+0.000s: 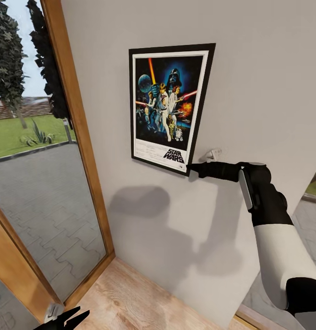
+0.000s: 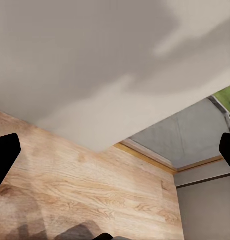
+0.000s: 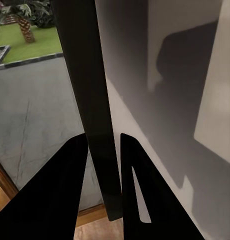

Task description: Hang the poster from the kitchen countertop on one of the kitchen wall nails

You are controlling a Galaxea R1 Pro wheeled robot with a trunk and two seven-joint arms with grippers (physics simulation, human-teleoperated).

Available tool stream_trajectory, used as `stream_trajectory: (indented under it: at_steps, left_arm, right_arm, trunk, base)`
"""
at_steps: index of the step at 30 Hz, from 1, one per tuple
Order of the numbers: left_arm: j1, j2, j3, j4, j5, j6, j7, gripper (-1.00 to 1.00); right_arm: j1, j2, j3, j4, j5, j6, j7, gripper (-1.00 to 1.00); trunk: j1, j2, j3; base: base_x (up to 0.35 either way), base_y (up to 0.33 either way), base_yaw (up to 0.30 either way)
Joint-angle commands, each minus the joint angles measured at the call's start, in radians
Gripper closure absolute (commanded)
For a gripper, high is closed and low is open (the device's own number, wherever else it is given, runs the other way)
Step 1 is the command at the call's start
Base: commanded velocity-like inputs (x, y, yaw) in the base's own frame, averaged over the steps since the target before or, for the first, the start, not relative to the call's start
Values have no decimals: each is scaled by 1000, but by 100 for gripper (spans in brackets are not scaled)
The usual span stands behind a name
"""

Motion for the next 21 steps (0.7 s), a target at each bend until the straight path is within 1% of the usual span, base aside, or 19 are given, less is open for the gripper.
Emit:
stream_trajectory:
  at_steps: [1,10,21]
  left_arm:
    - [-1,1,-8,0,10,1,-1,-100]
    - [-1,1,-8,0,10,1,-1,-100]
    - [-1,1,-8,0,10,1,-1,-100]
  right_arm:
    - [-1,0,-2,-1,3,7,8,100]
    - [-1,8,-1,1,3,7,8,100]
    - [-1,9,-1,-1,3,7,8,100]
  trunk:
    - [1,-2,-2]
    - [1,-2,-2]
    - [1,-2,-2]
  base:
    - [0,0,0]
    - [0,0,0]
    - [0,0,0]
